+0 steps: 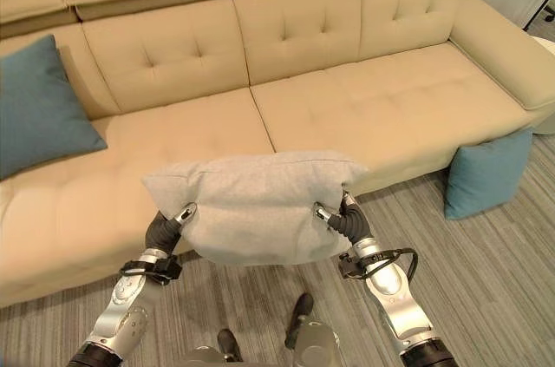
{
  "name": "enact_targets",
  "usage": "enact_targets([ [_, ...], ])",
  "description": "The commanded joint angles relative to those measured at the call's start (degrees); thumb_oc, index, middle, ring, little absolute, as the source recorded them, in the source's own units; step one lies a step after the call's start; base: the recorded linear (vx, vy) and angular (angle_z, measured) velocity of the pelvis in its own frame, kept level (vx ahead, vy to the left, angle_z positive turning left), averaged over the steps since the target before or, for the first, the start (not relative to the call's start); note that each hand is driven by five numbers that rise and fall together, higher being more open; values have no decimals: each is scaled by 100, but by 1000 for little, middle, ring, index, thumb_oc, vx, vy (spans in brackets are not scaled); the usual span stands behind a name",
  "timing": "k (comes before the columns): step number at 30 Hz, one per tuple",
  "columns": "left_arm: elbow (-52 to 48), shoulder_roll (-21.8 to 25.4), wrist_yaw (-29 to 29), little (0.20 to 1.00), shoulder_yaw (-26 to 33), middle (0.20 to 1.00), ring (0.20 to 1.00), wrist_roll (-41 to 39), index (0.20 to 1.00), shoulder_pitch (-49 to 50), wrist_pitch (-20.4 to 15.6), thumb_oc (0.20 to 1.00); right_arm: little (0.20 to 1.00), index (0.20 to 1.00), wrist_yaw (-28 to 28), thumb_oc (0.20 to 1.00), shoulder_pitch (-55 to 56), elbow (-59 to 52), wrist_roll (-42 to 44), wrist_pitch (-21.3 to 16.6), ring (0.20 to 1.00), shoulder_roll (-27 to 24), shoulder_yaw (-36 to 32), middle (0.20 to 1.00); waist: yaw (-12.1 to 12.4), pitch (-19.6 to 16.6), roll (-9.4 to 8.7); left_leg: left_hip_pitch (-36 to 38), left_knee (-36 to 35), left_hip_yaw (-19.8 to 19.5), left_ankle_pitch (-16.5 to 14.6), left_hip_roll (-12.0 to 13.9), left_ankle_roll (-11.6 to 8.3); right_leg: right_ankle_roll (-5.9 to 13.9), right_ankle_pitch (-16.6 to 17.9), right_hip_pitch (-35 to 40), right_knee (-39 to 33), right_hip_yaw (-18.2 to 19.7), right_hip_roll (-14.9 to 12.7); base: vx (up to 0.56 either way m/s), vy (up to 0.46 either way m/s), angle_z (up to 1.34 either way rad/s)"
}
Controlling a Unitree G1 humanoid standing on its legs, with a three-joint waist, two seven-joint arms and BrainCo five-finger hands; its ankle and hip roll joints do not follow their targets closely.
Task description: Pick up all the scattered cushions and arrange them neatly on the sofa.
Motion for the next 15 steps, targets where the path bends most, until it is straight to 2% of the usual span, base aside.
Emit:
enact_targets([
  [1,-540,-86,-747,200,-371,200,200,101,200,-594,-376,200,200,200,236,200,-406,-582,68,-429,200,100,104,200,52,-272,-319,-330,1085,-506,-23,19,-365,486,-83,745,-346,161,-72,72,-165,-26],
  [2,-467,-134,-682,200,-412,200,200,73,200,-557,-378,200,200,200,235,200,-432,-557,81,-417,200,95,147,200,143,-194,-344,-492,1427,-845,141,4,-440,409,-138,843,-428,274,10,131,-96,-24],
  [3,-480,-185,-628,200,-352,200,200,61,200,-465,-399,200,200,200,212,200,-459,-548,49,-408,200,88,171,200,281,-183,-408,-842,987,-1306,10,-295,-283,451,-120,894,-538,478,54,174,-27,-54],
  [4,-494,-204,-621,200,-358,200,200,26,200,-431,-401,200,200,200,224,200,-472,-537,52,-418,200,86,181,200,306,-224,-416,-931,735,-1333,126,-306,-254,470,-104,913,-581,529,83,288,42,-92],
  [5,-475,-250,-607,200,-356,200,200,-5,200,-409,-408,200,200,200,212,200,-489,-499,9,-427,200,97,195,200,412,-239,-416,-1057,378,-1381,416,-332,-262,488,-137,1014,-634,649,181,317,61,-109],
  [6,-459,-247,-596,200,-364,200,200,2,200,-419,-402,200,200,200,213,200,-540,-495,-1,-428,200,110,214,200,492,-241,-441,-1146,353,-1478,492,-382,-254,471,-198,1088,-640,742,243,388,112,-111],
  [10,-564,-193,-536,200,-341,200,200,82,200,-357,-395,200,200,200,219,200,-713,-378,-35,-421,200,265,343,200,602,-294,-406,-756,157,-1488,302,-541,-48,563,-349,1141,-296,921,170,245,153,-49],
  [12,-626,-150,-519,200,-339,200,200,117,200,-361,-411,200,200,200,205,200,-793,-308,-84,-417,200,313,396,200,689,-303,-357,-624,153,-1445,169,-620,97,645,-393,1090,89,913,38,224,222,-60],
  [13,-659,-128,-503,200,-348,200,200,71,200,-384,-407,200,200,200,191,200,-845,-281,-133,-411,200,364,421,200,724,-291,-325,-501,144,-1402,81,-678,194,768,-309,974,584,939,-103,230,219,-70],
  [15,-637,-74,-506,200,-402,200,200,100,200,-436,-396,200,200,200,166,200,-858,-306,-203,-398,200,368,409,200,661,-258,-297,-444,175,-1507,23,-739,295,821,-247,761,1078,1124,-131,167,155,-11],
])
